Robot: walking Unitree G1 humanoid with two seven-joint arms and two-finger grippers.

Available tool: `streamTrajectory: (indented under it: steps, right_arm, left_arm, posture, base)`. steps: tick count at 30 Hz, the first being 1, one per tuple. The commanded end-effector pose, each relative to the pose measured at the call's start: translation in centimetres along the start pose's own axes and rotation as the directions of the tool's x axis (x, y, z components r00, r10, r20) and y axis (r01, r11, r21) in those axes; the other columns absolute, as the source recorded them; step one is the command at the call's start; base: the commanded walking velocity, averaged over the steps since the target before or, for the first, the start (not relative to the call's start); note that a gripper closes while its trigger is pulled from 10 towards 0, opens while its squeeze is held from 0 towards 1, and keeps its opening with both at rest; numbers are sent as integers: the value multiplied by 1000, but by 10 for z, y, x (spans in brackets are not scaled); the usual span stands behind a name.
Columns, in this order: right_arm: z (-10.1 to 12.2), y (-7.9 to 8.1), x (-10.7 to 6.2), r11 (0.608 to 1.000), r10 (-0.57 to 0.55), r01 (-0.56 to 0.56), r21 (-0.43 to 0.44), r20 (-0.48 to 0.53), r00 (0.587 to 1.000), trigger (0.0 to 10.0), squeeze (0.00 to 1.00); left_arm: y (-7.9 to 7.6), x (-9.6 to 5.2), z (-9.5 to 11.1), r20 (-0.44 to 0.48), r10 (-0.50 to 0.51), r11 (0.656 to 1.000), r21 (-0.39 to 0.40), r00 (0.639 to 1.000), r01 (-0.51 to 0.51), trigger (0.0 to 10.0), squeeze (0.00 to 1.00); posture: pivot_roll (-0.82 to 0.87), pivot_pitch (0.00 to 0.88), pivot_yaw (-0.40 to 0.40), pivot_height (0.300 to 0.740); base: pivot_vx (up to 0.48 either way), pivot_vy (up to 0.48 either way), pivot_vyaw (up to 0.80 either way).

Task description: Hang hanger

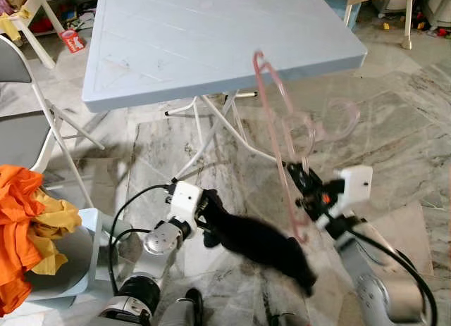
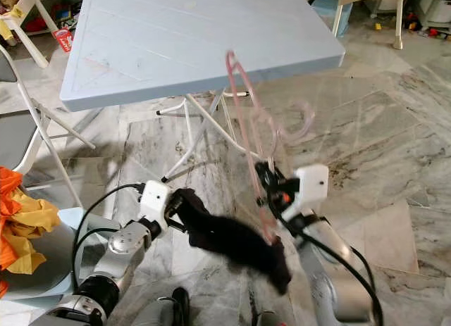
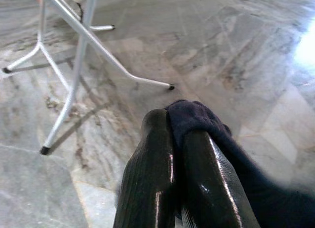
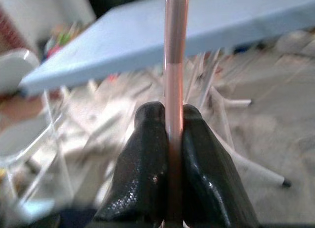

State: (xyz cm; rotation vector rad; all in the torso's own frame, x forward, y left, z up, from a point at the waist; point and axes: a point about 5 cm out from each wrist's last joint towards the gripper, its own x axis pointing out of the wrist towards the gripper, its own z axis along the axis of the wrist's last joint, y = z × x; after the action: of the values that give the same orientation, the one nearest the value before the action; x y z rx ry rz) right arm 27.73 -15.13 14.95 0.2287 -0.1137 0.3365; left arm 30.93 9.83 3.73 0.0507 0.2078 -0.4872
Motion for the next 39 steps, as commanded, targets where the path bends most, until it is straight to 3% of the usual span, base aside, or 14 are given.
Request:
streamTrajectory:
  steps: [1,5,11,18,20,27,28,30,31,32,34,35,36,39]
  right_arm:
    - [0,-12,0,992,-115,116,-43,24,993,10000,0]
    - [4,-11,13,970,-165,172,-171,56,985,10000,0]
    - [2,-12,11,960,-165,172,-222,50,985,10000,0]
    - [-9,-25,-8,943,-232,229,-240,13,973,10000,0]
    - [-15,-31,-21,933,-276,266,-243,-11,961,10000,0]
    - [-29,-29,-45,930,-306,284,-234,-63,950,10000,0]
    - [-31,-27,-50,926,-316,291,-242,-68,946,10000,0]
    - [-32,-26,-51,924,-319,294,-244,-69,945,10000,0]
    - [-33,-24,-53,923,-319,294,-247,-70,945,10000,0]
    - [-34,-18,-54,925,-314,287,-250,-72,947,10000,0]
    - [-34,-17,-54,926,-311,284,-249,-73,948,10000,0]
    - [-34,-14,-53,931,-303,278,-237,-74,950,10000,0]
    - [-34,-12,-52,935,-291,268,-231,-71,954,10000,0]
    - [-30,-4,-47,947,-258,242,-211,-56,964,10000,0]
  left_arm:
    - [0,-2,-2,-6,-10,1000,4,1000,10,0,0]
    - [-5,-1,-2,-3,-29,1000,-3,1000,29,0,0]
    - [-1,-3,5,45,-5,1000,5,999,4,0,0]
    - [17,-14,24,160,78,996,26,984,-84,0,0]
    - [25,-24,36,234,143,987,44,962,-158,0,0]
    - [26,-42,72,378,159,977,75,912,-201,196,0]
    - [26,-45,79,394,161,975,76,905,-207,1882,0]
    - [27,-47,81,395,168,972,85,903,-218,1882,0]
    - [28,-49,81,391,183,968,91,902,-235,3686,0]
    - [33,-55,73,359,222,957,98,906,-273,4392,0]
    - [35,-57,69,343,237,953,99,909,-286,4392,0]
    - [38,-59,63,315,263,947,96,912,-306,5451,0]
    - [43,-61,55,282,295,940,86,913,-331,9373,0]
    - [45,-65,48,229,301,946,50,926,-320,10000,0]
  posture:
    - [-157,203,54,740]
    - [-152,198,48,740]
    - [-148,200,47,740]
    - [-145,205,51,740]
    - [-143,204,53,740]
    - [-130,204,51,740]
    - [-128,203,52,740]
    - [-123,205,55,740]
    - [-123,205,55,740]
    - [-114,204,55,740]
    - [-115,203,55,740]
    - [-115,203,55,740]
    - [-115,203,55,740]
    - [-109,199,51,740]
  base:
    - [0,0,0]
    - [0,0,0]
    - [0,0,0]
    - [0,0,0]
    - [0,0,0]
    - [0,0,0]
    - [0,0,0]
    - [0,0,0]
    - [0,0,0]
    - [0,0,0]
    - [0,0,0]
    - [0,0,0]
    - [0,0,0]
    - [0,0,0]
